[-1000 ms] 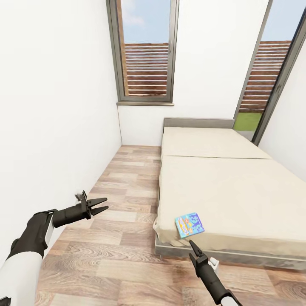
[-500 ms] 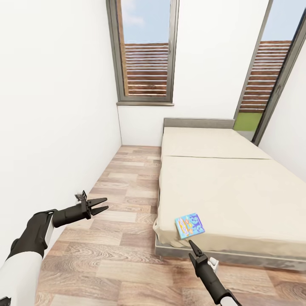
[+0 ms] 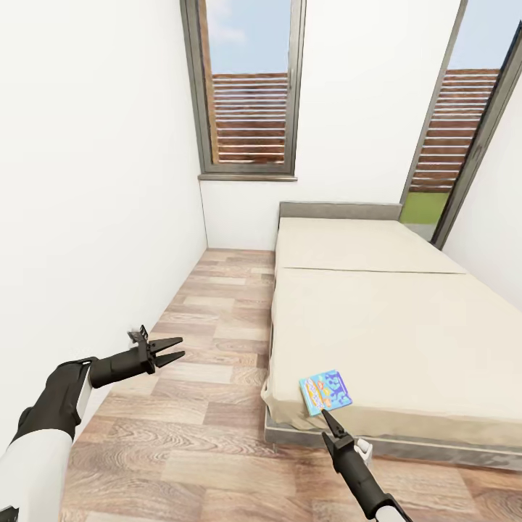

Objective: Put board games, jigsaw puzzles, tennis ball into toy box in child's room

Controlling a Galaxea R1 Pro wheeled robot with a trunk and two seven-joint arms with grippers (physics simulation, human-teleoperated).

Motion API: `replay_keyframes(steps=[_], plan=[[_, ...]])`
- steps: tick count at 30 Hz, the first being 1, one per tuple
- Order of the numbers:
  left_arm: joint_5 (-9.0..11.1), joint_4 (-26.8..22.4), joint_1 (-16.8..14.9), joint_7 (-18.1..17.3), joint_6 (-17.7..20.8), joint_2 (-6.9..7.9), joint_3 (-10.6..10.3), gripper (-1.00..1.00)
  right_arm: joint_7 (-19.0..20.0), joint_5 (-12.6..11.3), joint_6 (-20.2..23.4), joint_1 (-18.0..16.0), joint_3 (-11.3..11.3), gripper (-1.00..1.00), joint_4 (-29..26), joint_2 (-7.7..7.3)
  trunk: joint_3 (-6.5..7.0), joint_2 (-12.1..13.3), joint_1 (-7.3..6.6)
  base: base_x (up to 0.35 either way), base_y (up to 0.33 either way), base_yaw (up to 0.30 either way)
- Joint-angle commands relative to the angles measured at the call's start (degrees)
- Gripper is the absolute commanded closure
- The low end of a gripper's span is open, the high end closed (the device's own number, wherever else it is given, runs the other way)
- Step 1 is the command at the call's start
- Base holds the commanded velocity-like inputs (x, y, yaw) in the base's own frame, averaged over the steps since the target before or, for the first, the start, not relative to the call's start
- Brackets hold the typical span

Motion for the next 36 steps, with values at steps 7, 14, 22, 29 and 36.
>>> replay_keyframes(steps=[7, 14, 22, 29, 36], plan=[[-0.6, 0.0, -0.1, -0.5, 0.6, -0.08, 0.2, -1.00, 0.2, -0.4, 0.6, 0.0, -0.2, -1.00, 0.0, 0.14, -0.05, 0.0, -0.01, 0.008, 0.000, 0.000], [-0.6, 0.0, 0.0, -0.5, 0.6, -0.06, 0.2, -1.00, 0.2, -0.4, 0.6, 0.0, -0.2, -1.00, 0.0, 0.16, -0.77, -1.6, 0.87, 0.002, 0.000, 0.000], [-0.6, 0.0, 0.0, -0.5, 0.6, -0.04, 0.2, -1.00, 0.2, -0.4, 0.6, 0.0, -0.2, -1.00, 0.0, 0.17, -2.20, -4.8, 2.63, 0.000, 0.000, 0.000], [-0.6, 0.0, 0.0, -0.5, 0.6, -0.03, 0.2, -1.00, 0.2, -0.4, 0.6, 0.0, -0.2, -1.00, 0.0, 0.22, -2.38, -5.2, 2.85, 0.000, 0.000, 0.000], [-0.6, 0.0, 0.0, -0.5, 0.6, -0.03, 0.2, -1.00, 0.2, -0.4, 0.6, 0.0, -0.2, -1.00, 0.0, 0.25, -3.46, -7.6, 4.17, 0.000, 0.000, 0.000]])
